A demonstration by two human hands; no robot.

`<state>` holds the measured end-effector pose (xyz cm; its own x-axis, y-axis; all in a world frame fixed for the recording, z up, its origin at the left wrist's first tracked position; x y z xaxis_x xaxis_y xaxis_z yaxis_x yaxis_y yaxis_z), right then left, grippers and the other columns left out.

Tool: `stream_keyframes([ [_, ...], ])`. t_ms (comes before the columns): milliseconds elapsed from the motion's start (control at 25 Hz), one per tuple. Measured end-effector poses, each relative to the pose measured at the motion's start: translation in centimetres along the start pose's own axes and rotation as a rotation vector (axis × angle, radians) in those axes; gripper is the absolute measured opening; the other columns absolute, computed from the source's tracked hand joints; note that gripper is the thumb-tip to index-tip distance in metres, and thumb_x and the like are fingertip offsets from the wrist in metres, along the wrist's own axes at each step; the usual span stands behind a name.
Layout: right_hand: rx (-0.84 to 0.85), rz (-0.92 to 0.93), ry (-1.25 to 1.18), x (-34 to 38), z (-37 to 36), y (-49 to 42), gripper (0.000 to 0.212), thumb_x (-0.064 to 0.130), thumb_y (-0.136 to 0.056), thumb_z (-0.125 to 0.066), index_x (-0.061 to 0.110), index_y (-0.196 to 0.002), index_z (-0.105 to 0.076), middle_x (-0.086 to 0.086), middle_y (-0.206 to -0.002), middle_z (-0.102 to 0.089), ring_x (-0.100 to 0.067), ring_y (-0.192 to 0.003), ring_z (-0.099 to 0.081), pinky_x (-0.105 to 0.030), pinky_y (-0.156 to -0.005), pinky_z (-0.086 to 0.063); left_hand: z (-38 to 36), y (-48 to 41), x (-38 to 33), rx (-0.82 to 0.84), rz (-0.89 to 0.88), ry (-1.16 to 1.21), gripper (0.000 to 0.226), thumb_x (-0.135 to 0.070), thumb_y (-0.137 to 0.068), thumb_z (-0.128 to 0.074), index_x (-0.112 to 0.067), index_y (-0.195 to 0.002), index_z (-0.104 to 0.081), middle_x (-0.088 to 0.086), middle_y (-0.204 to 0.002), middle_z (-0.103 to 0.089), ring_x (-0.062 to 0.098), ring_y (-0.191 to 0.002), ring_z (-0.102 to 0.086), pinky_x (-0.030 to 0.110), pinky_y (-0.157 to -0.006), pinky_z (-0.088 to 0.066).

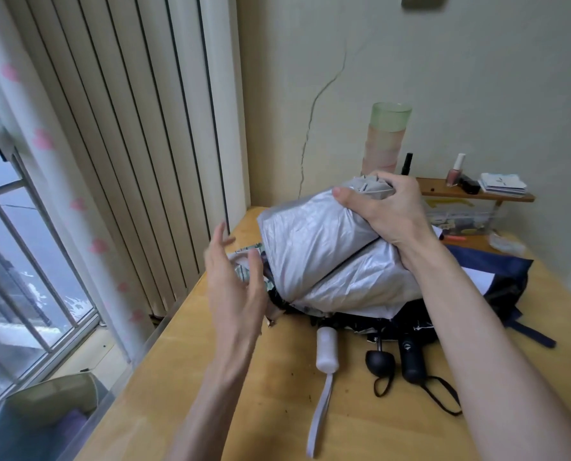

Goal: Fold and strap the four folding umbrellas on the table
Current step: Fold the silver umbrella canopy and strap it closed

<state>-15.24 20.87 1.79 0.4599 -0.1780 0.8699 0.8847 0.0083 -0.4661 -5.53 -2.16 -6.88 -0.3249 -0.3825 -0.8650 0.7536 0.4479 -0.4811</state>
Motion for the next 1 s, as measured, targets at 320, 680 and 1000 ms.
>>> stream_keyframes([
  [320,0.151,0.144,0.105,4.5,-2.7,0.8,0.053,0.034,-0.076,-0.096,0.014,-0.062,-0.049,0.008,-0.059,-0.044,-0.008,-0.058,-0.041,-0.023,-0.056,-0.033,-3.7,2.1,-1.6,0.376,-0.191,-0.137,0.083,-0.070,-0.082,-0.071,-0.048,-0.154,-0.036,-0.035,-0.131,-0.062,-0.005,-0.112,-0.064,0.022,-0.086,-0.054],
  [680,0.312,0.166,0.324,5.1,-2.7,0.9,0.066,0.060,-0.080,-0.081,0.027,-0.134,-0.064,0.010,-0.125,-0.064,0.002,-0.114,-0.059,-0.015,-0.096,-0.045,-3.5,1.6,0.4,0.322,0.232,0.215,0.027,-0.042,-0.093,-0.076,-0.021,-0.089,-0.059,-0.007,-0.052,-0.056,0.019,-0.036,-0.048,0.024,-0.034,-0.035],
  [1000,0.354,0.054,0.289,0.9,1.8,4.5,0.024,0.048,-0.081,-0.085,0.028,-0.094,-0.082,0.012,-0.106,-0.074,0.000,-0.103,-0.068,-0.012,-0.090,-0.048,-1.6,0.5,2.2,0.081,0.307,0.275,0.043,-0.055,-0.091,-0.072,-0.013,-0.093,-0.061,0.008,-0.069,-0.064,0.026,-0.050,-0.057,0.032,-0.040,-0.045],
])
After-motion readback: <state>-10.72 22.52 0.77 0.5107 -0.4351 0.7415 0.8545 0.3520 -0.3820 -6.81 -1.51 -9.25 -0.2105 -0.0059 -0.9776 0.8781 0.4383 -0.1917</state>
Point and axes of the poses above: each hand's wrist, its own y-axis away from the middle knuckle, its own z-axis out of the back of the hand, x = y × z, the point moved 6 cm from there along -y, towards the middle knuckle
